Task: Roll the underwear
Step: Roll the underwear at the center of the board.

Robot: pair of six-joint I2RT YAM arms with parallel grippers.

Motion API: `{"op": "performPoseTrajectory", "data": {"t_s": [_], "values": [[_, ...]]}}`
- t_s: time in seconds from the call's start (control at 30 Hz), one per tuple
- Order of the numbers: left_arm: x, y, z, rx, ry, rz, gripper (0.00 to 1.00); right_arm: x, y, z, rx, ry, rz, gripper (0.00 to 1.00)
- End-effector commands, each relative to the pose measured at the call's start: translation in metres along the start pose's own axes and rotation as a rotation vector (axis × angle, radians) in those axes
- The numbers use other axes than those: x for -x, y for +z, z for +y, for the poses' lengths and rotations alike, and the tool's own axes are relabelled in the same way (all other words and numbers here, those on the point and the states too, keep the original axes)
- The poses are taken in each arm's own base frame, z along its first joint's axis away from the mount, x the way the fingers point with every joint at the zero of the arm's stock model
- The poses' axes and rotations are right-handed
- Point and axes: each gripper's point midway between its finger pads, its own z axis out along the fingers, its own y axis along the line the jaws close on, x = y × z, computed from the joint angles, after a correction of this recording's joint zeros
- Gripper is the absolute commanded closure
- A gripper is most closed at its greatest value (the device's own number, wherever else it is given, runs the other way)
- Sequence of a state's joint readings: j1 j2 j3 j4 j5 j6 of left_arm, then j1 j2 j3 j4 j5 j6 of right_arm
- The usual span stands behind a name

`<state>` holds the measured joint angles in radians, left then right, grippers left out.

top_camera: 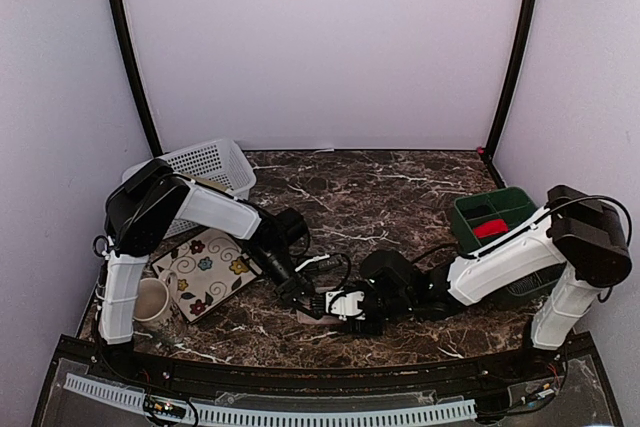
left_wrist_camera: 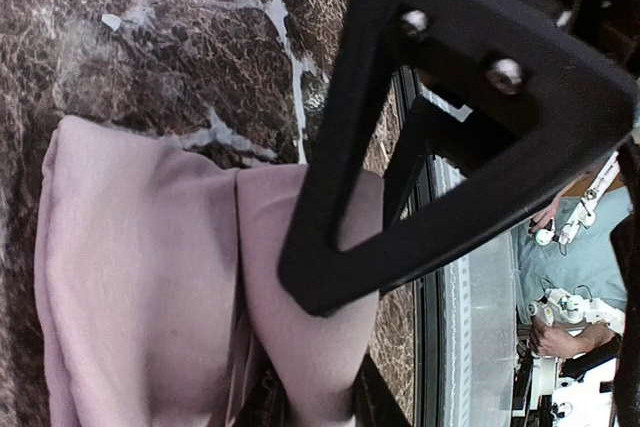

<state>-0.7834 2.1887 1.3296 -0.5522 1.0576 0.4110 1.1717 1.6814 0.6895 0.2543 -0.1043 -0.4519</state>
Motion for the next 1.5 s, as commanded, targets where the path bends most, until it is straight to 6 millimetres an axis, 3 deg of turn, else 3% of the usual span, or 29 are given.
{"op": "performPoseTrajectory", "data": {"t_s": [0.0, 0.13, 0.3, 0.37, 0.4, 0.47, 0.5, 0.63, 0.77, 0.87, 0.97, 1.03, 1.1, 1.17, 1.37, 1.47], "values": [[-0.036, 0.007, 0.032, 0.111, -0.082, 0.112, 0.82, 0.005, 0.004, -0.001, -0.008, 0.0, -0.017, 0.53], [-0.035, 0.006, 0.032, 0.115, -0.076, 0.114, 0.78, -0.001, 0.007, 0.003, 0.007, 0.022, 0.011, 0.72], [-0.02, -0.008, 0.025, 0.157, -0.05, 0.108, 0.54, -0.003, 0.007, 0.007, 0.039, 0.061, 0.039, 0.98], [-0.005, -0.023, 0.02, 0.188, -0.025, 0.077, 0.47, -0.006, 0.007, 0.01, 0.06, 0.084, 0.05, 1.0], [0.006, -0.035, 0.016, 0.208, -0.009, 0.05, 0.44, -0.007, 0.007, 0.012, 0.072, 0.092, 0.056, 1.0], [0.019, -0.058, 0.013, 0.252, -0.003, 0.006, 0.27, -0.01, 0.007, 0.018, 0.097, 0.108, 0.067, 1.0], [0.024, -0.071, 0.013, 0.278, 0.0, -0.01, 0.14, -0.011, 0.007, 0.019, 0.105, 0.113, 0.073, 1.0], [0.043, -0.123, 0.013, 0.423, 0.028, -0.065, 0.08, -0.014, 0.006, 0.024, 0.126, 0.132, 0.083, 1.0], [0.062, -0.19, 0.012, 0.683, 0.101, -0.161, 0.04, -0.011, 0.006, 0.025, 0.145, 0.16, 0.078, 1.0], [0.084, -0.248, -0.01, 0.982, 0.247, -0.315, 0.01, -0.007, 0.008, 0.027, 0.187, 0.202, 0.077, 1.0], [0.095, -0.29, -0.051, 1.17, 0.392, -0.523, 0.01, -0.004, 0.009, 0.029, 0.239, 0.267, 0.076, 1.0], [0.093, -0.308, -0.076, 1.243, 0.465, -0.66, 0.01, -0.003, 0.008, 0.027, 0.268, 0.328, 0.067, 1.0], [0.083, -0.317, -0.088, 1.29, 0.47, -0.755, 0.01, -0.002, 0.007, 0.026, 0.303, 0.382, 0.059, 1.0], [0.074, -0.312, -0.09, 1.288, 0.477, -0.75, 0.01, -0.004, 0.007, 0.026, 0.338, 0.439, 0.058, 1.0], [0.053, -0.266, -0.081, 1.169, 0.444, -0.587, 0.01, -0.005, 0.006, 0.021, 0.445, 0.607, 0.027, 1.0], [0.046, -0.216, -0.094, 1.135, 0.589, -0.554, 0.01, -0.009, 0.009, 0.019, 0.502, 0.688, 0.029, 1.0]]}}
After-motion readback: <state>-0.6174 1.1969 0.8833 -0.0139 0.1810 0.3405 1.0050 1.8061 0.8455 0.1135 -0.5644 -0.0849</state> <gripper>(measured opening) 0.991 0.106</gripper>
